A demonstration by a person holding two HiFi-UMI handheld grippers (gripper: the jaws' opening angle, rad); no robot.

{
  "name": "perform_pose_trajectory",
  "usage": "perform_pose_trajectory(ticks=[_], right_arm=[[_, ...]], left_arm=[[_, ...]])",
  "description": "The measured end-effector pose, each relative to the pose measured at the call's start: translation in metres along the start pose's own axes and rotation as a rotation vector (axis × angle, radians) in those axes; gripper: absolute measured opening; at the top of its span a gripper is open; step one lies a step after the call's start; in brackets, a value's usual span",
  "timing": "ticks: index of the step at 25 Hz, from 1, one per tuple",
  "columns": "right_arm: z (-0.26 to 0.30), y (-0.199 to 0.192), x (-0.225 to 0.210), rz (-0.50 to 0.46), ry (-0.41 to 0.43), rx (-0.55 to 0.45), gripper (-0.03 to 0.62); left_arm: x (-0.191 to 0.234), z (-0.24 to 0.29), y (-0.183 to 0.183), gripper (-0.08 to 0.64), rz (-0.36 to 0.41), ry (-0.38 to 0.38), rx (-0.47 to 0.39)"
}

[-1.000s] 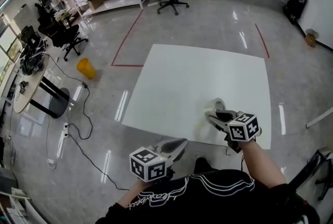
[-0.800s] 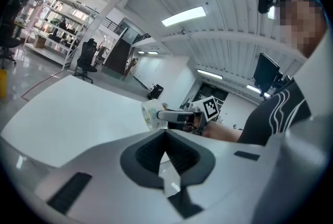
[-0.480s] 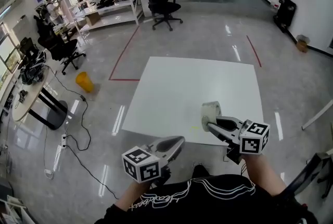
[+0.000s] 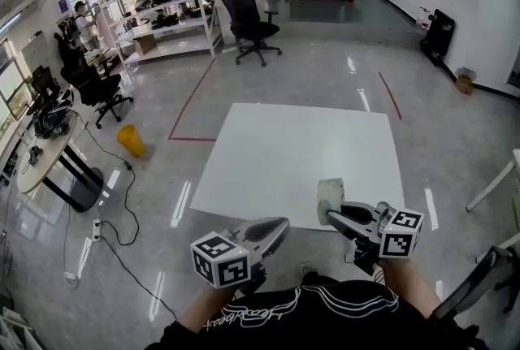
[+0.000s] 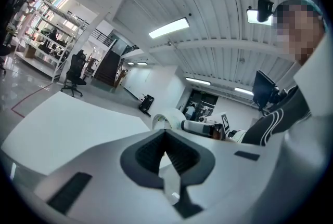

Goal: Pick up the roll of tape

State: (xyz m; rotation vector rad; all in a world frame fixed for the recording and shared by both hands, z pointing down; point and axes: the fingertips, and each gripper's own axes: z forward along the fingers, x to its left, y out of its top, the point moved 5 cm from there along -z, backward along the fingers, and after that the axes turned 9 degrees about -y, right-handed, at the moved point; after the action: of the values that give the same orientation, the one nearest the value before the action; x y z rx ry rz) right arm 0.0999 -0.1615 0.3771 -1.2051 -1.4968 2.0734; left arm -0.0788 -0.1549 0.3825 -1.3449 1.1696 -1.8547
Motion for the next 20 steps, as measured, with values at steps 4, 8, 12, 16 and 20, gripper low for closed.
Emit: perform_pose_trajectory(ticks=[4, 8, 12, 16, 20], right_arm=[[-0.007, -0.004, 0.005, 0.002, -0.004, 0.007, 0.085], [-0.011, -0.010, 0.009, 0.006, -0.001, 0.003, 0.085], [-0.013, -0.014, 0.011, 0.015, -0.009, 0.003, 0.085], [-0.012, -0.016, 0.011, 0.016, -0.015, 0.004, 0.085], [-0.012, -0.019, 0.008, 0.018, -0.028, 0.006, 0.085]], left_arm=[[-0.007, 0.000, 0.003, 0.003, 0.012, -0.007, 0.000], [-0.008, 0.001, -0.001, 0.003, 0.003, -0.008, 0.000], [-0.007, 0.000, -0.005, 0.003, -0.005, -0.016, 0.011], [-0.005, 0.001, -0.005, 0.003, -0.012, -0.020, 0.010], [-0.003, 0.004, -0.006, 0.003, -0.010, -0.030, 0.017]])
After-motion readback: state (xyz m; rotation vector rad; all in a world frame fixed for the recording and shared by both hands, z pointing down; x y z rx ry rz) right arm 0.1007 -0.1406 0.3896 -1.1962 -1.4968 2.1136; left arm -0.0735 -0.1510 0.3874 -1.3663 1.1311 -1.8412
